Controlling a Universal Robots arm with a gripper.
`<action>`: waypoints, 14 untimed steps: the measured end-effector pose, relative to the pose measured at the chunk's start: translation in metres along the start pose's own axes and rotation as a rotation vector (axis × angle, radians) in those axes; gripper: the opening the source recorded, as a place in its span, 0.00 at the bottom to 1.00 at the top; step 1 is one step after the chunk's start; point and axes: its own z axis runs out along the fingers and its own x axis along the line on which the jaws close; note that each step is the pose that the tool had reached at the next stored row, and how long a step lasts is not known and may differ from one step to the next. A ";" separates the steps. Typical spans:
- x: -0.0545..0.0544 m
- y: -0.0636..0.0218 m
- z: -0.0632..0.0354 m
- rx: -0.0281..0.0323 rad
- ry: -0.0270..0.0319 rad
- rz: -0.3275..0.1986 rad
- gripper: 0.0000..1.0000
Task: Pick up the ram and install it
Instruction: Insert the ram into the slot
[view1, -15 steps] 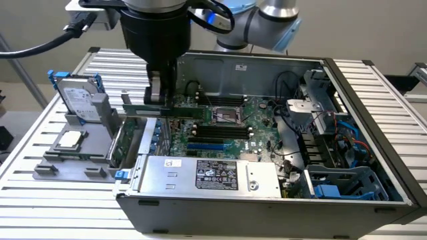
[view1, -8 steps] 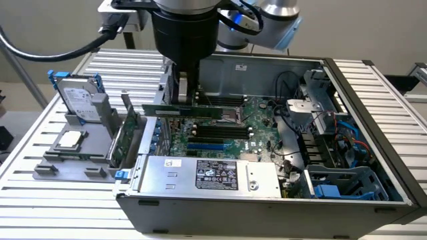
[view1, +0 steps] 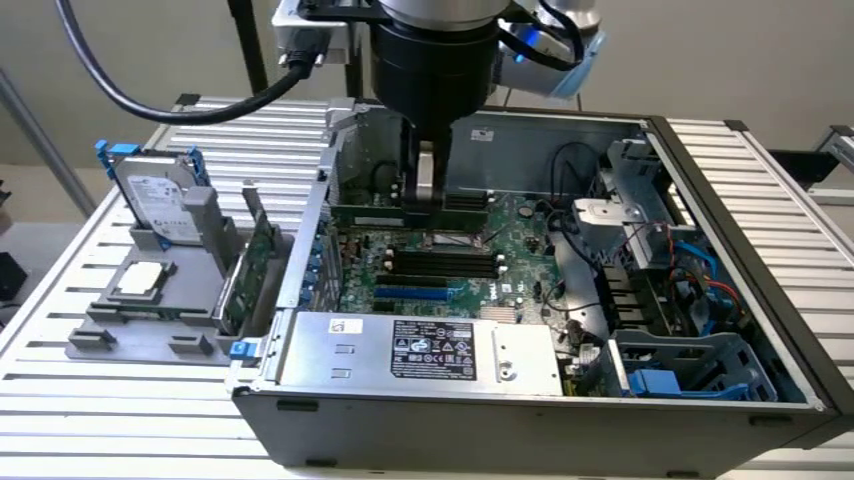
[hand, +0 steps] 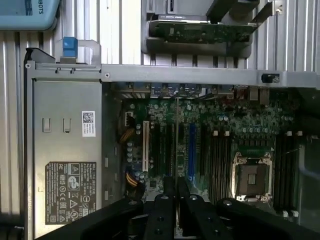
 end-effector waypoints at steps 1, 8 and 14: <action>-0.003 -0.0031 0.0013 -0.0001 0.0000 0.000 0.00; -0.032 -0.0153 0.0130 0.0001 0.0000 0.000 0.00; -0.059 -0.0237 0.0232 0.0000 0.0001 0.000 0.00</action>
